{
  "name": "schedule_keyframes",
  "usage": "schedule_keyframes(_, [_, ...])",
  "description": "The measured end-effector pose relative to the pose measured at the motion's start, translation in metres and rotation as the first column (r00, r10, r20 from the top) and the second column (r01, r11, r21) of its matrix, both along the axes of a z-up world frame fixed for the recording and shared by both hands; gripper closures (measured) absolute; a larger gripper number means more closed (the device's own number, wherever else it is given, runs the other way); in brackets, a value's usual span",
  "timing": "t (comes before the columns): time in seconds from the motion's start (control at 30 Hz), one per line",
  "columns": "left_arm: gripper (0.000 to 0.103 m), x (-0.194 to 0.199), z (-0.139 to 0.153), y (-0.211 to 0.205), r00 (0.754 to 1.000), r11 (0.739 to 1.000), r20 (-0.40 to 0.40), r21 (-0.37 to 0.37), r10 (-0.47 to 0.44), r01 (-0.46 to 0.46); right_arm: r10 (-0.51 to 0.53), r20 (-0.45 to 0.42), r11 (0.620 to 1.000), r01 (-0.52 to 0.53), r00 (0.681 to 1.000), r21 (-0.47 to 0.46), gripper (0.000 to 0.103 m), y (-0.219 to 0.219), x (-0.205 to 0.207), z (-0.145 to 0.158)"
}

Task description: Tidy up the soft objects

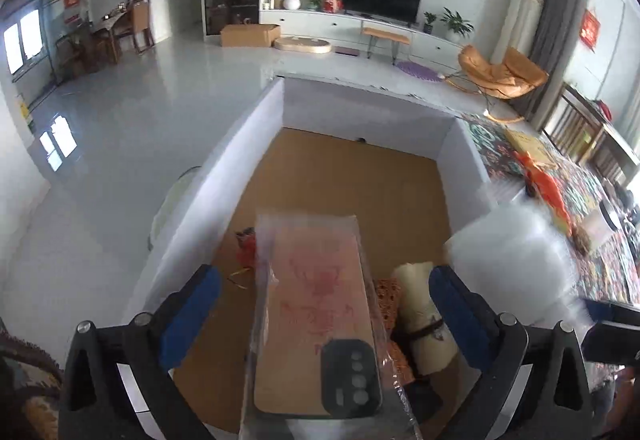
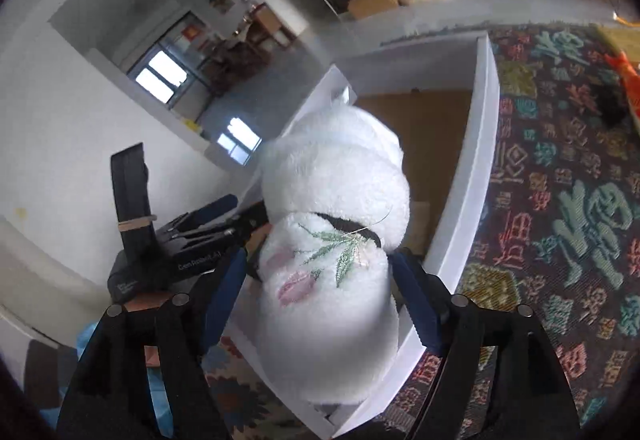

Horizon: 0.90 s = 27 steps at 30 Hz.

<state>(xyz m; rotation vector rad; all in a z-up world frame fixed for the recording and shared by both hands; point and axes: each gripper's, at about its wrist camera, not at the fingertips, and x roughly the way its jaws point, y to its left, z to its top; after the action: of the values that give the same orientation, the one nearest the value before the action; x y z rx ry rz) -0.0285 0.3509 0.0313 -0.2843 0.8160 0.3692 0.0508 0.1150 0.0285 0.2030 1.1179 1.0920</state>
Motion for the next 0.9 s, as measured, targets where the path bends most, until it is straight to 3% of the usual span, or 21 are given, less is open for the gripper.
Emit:
schedule_keyframes(0.17, [0.0,-0.006,-0.006,0.001,0.999,1.0,0.03,-0.007,0.018,-0.018,-0.11,0.046,0.994,0.109,0.993,0.032,0.024,-0.05,0.013,-0.011])
schedule_keyframes(0.27, [0.0,-0.002,0.0,-0.024,0.996,0.999,0.08,-0.028,-0.029,0.032,-0.227,0.176,0.97,0.238,0.958,-0.044,0.023,-0.089,0.024,-0.019])
schedule_keyframes(0.33, [0.0,0.004,0.008,-0.05,0.988,0.995,0.119,-0.032,-0.095,0.099,-0.298,0.328,0.907,0.373,0.896,-0.196,0.022,-0.115,0.027,-0.035])
schedule_keyframes(0.43, [0.0,0.015,0.018,-0.107,0.957,0.969,0.176,-0.043,-0.232,0.243,-0.36,0.484,0.718,0.568,0.798,-0.402,0.023,-0.162,0.038,-0.078])
schedule_keyframes(0.5, [0.0,0.023,0.016,-0.15,0.924,0.937,0.198,-0.053,-0.328,0.345,-0.399,0.531,0.612,0.648,0.747,-0.453,0.023,-0.197,0.042,-0.103])
schedule_keyframes(0.57, [0.0,0.034,0.004,-0.197,0.892,0.901,0.193,-0.07,-0.408,0.428,-0.453,0.544,0.537,0.703,0.707,-0.466,0.023,-0.231,0.045,-0.118])
schedule_keyframes(0.63, [0.0,0.049,-0.017,-0.24,0.872,0.872,0.154,-0.096,-0.464,0.48,-0.528,0.526,0.489,0.745,0.667,-0.454,0.023,-0.258,0.046,-0.128])
schedule_keyframes(0.73, [0.0,0.079,-0.057,-0.288,0.857,0.848,0.091,-0.126,-0.507,0.515,-0.629,0.457,0.489,0.777,0.629,-0.396,0.023,-0.283,0.048,-0.123])
schedule_keyframes(0.83, [0.0,0.106,-0.09,-0.302,0.878,0.87,0.028,-0.119,-0.478,0.478,-0.651,0.455,0.44,0.791,0.607,-0.425,0.023,-0.29,0.051,-0.128])
schedule_keyframes(0.9, [0.0,0.122,-0.101,-0.3,0.898,0.894,0.008,-0.094,-0.439,0.438,-0.669,0.439,0.431,0.794,0.6,-0.428,0.022,-0.295,0.054,-0.131])
